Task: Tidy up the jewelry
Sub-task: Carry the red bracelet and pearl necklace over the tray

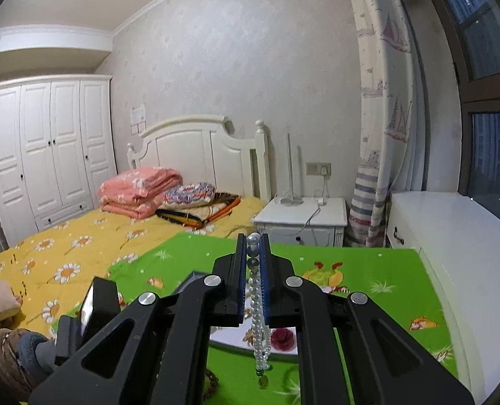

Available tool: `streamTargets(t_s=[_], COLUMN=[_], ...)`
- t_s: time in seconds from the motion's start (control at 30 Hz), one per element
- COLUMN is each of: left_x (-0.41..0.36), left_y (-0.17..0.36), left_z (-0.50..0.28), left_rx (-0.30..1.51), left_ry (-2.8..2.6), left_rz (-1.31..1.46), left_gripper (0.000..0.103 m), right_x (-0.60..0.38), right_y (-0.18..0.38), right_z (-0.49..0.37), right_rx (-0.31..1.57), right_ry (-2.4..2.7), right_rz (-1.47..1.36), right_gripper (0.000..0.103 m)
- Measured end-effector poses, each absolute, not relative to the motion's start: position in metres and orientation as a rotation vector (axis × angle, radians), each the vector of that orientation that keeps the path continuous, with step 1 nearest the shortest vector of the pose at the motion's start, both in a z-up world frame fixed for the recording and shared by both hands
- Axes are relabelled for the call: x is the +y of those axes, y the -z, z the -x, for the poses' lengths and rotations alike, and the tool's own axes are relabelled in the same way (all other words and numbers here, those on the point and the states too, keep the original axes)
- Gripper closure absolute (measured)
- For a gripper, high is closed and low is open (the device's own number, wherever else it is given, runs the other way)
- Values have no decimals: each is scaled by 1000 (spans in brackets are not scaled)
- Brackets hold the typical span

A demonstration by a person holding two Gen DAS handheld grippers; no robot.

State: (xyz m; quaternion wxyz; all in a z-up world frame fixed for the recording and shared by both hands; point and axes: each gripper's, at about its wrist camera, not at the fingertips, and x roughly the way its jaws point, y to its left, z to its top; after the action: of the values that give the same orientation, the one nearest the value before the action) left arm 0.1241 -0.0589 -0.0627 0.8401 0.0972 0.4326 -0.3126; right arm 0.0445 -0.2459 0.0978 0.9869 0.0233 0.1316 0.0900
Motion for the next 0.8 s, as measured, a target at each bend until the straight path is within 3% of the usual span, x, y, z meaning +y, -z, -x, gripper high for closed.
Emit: streamTargets(t_s=[0.2,0.27,0.8], left_x=[-58,-65,-80], left_y=[88,87,-11], left_z=[-130,-129,-137], left_rx=[876,873,683], left_ry=[632,672,693], left_rz=[-268,-300,-309], left_gripper=[74,90,90], right_x=[-241,-237,-207], right_y=[-97,-97,-127], right_z=[-48,-48,-86], right_rx=[272,273,250], right_ry=[-190,-191,-206], right_rz=[-47,-39,45], right_gripper=[94,94,94])
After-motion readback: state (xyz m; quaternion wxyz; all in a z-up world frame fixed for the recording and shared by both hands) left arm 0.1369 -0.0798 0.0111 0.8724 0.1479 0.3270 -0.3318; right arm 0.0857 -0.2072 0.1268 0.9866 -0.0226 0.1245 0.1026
